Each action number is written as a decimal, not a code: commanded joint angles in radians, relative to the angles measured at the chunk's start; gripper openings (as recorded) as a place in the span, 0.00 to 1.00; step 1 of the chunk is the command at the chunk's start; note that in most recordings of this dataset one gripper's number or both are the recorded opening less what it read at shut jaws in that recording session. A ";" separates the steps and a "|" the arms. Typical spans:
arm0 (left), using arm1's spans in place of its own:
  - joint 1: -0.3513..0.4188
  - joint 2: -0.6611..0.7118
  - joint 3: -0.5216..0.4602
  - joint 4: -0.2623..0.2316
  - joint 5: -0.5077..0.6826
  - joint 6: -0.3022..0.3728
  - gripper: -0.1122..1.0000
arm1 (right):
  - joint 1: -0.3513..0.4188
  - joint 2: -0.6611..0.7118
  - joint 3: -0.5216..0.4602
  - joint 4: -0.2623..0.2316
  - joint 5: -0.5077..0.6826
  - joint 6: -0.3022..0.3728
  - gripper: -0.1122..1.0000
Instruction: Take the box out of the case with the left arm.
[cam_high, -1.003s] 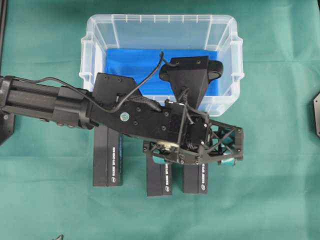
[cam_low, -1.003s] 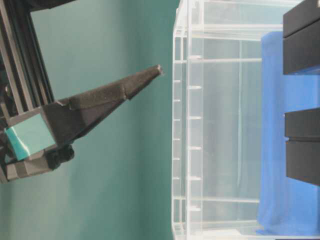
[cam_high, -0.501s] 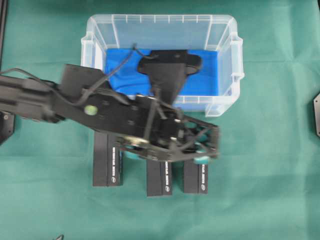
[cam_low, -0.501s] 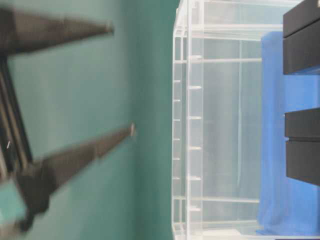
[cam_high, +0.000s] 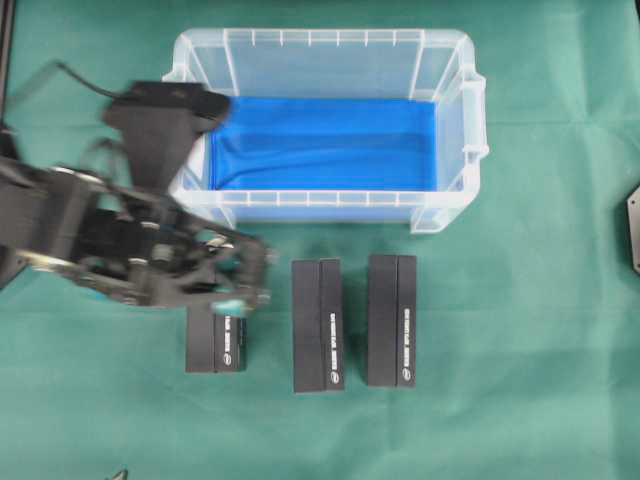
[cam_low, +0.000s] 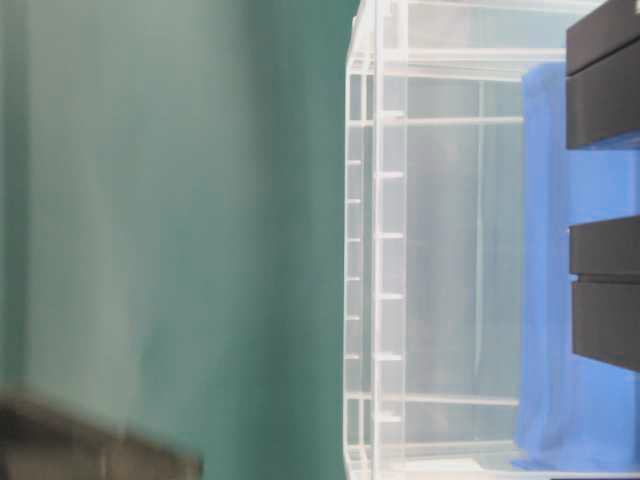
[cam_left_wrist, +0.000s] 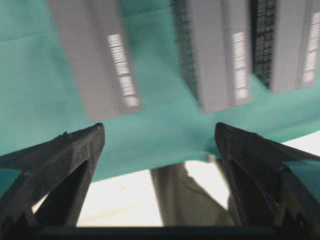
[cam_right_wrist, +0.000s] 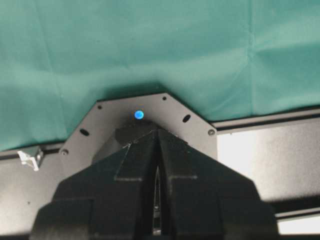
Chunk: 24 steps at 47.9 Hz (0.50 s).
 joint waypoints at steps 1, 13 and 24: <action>-0.014 -0.106 0.074 0.003 -0.015 -0.006 0.94 | 0.000 0.003 -0.008 -0.003 0.002 0.003 0.10; -0.032 -0.299 0.264 0.003 -0.020 -0.006 0.93 | 0.000 0.003 -0.005 -0.003 0.002 0.003 0.10; -0.044 -0.380 0.330 -0.002 -0.020 -0.008 0.93 | 0.000 0.005 0.002 -0.003 -0.002 0.003 0.10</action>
